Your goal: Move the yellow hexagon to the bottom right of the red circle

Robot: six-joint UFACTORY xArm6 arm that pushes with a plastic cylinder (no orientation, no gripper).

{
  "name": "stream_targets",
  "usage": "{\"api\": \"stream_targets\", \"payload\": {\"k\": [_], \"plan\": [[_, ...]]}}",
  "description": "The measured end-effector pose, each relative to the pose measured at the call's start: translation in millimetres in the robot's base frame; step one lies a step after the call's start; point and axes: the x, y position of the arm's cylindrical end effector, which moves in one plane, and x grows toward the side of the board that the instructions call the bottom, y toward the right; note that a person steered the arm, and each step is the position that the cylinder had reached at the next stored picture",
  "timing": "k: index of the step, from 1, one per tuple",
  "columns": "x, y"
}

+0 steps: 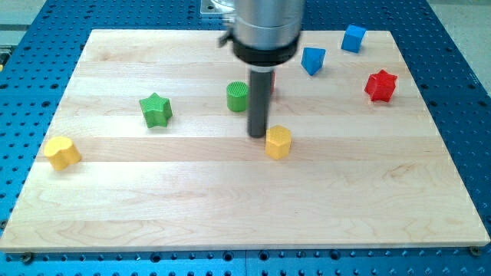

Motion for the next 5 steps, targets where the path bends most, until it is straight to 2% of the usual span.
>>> {"api": "stream_targets", "payload": {"k": [1, 2, 4, 5], "plan": [[27, -7], [34, 5], [26, 92], [26, 45]]}}
